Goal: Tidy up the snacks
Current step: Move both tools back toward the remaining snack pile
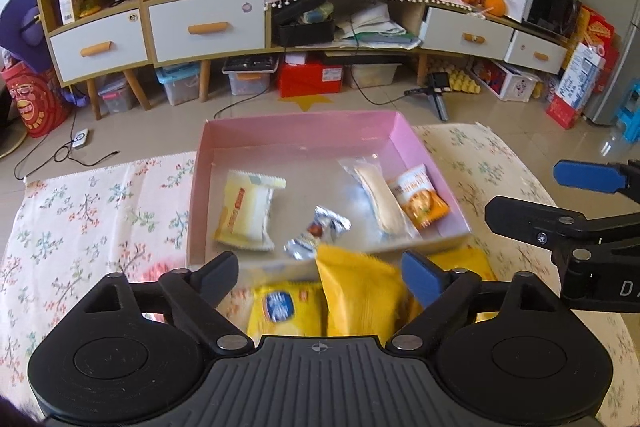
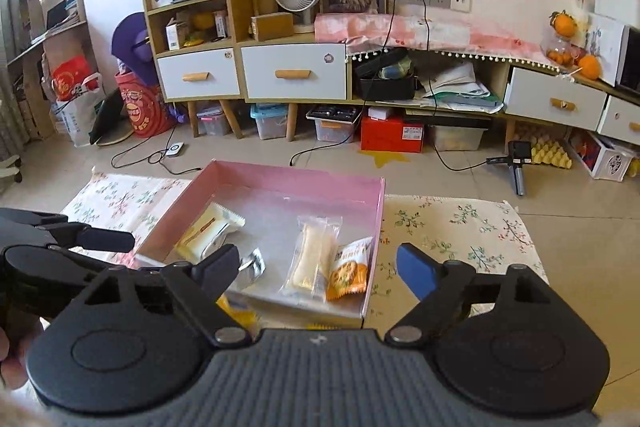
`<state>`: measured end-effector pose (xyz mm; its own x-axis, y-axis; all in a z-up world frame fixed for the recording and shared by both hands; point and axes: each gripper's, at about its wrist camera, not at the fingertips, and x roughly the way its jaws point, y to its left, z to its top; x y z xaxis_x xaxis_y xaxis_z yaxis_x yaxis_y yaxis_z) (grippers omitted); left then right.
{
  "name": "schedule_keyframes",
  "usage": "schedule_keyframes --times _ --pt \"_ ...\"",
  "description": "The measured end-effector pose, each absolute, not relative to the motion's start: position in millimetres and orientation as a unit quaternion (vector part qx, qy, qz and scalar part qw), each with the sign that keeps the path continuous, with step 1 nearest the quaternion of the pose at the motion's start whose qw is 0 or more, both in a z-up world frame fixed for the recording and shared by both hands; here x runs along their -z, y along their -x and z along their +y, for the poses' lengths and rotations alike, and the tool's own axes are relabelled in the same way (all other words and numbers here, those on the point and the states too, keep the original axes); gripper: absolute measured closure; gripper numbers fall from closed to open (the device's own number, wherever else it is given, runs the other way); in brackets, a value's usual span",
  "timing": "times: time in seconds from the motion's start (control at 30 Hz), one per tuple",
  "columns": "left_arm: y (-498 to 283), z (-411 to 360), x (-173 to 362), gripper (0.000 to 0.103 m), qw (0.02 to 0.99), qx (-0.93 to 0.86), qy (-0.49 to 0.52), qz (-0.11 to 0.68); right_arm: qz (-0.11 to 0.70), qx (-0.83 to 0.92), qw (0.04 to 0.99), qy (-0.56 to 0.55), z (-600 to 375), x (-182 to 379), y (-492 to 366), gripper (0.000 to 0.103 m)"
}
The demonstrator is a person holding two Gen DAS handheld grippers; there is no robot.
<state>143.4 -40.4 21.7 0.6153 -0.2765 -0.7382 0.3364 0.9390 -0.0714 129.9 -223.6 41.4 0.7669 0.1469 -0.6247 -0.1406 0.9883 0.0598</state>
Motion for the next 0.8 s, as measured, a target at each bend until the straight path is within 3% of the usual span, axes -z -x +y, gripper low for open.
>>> schedule_keyframes --times 0.4,0.8 --pt "-82.9 -40.9 -9.3 0.005 0.894 0.185 -0.091 0.398 0.347 -0.077 0.935 -0.006 -223.6 -34.9 -94.2 0.002" --pt "-48.0 -25.8 11.7 0.002 0.897 0.185 -0.119 0.384 0.374 -0.09 0.922 -0.035 -233.5 -13.9 -67.0 0.0"
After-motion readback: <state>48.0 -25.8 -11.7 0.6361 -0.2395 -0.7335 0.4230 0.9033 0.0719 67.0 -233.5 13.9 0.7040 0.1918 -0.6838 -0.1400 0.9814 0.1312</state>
